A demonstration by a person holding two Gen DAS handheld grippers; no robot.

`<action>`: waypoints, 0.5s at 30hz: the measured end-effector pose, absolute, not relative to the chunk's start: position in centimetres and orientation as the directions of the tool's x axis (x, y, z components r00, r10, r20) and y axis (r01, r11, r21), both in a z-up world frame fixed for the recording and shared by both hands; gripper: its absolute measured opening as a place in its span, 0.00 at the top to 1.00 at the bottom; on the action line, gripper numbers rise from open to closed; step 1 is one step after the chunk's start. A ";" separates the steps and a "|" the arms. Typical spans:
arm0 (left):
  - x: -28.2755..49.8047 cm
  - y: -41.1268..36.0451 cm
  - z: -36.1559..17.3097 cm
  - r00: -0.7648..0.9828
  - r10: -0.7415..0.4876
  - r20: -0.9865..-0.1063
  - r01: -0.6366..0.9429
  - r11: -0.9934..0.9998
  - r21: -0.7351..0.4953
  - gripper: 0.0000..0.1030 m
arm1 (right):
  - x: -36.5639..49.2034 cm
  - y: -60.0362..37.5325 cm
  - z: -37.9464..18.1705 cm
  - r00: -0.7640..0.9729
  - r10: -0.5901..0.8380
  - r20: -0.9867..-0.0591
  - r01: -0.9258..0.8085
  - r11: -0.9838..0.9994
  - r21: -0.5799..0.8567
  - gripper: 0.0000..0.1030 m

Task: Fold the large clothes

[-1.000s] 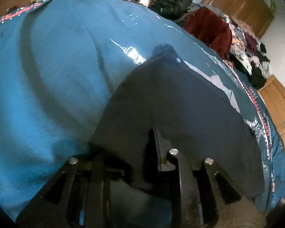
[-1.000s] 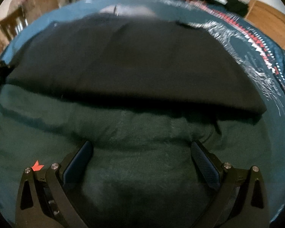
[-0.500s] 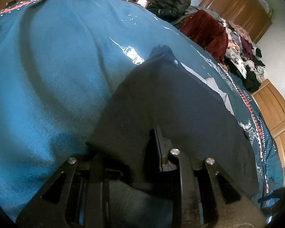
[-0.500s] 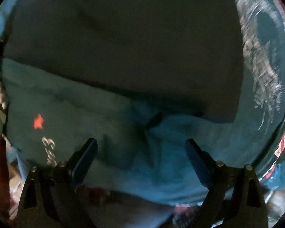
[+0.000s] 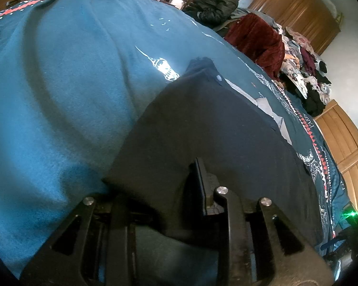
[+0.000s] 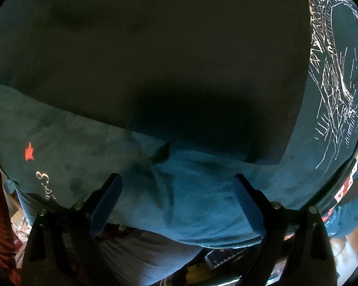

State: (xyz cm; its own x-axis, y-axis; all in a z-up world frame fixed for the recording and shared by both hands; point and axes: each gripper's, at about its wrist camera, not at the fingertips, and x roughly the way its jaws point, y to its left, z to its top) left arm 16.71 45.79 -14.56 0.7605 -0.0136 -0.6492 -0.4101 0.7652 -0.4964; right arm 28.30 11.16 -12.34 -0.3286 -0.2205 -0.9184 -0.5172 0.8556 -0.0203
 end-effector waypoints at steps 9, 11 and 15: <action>16.7 45.7 -14.5 0.759 -0.012 -0.651 -0.411 0.767 -0.493 0.73 | 27.3 10.8 -11.4 -0.294 -0.167 -0.941 -0.521 0.854 0.011 0.08; 16.8 45.6 -14.5 0.758 -0.011 -0.652 -0.411 0.768 -0.490 0.73 | 26.7 11.0 -10.4 -0.265 -0.133 -0.955 -0.523 0.852 0.027 0.08; 16.9 45.6 -14.5 0.757 -0.011 -0.653 -0.410 0.770 -0.489 0.72 | 24.1 13.5 -6.5 -0.135 0.004 -0.991 -0.560 0.825 0.080 0.08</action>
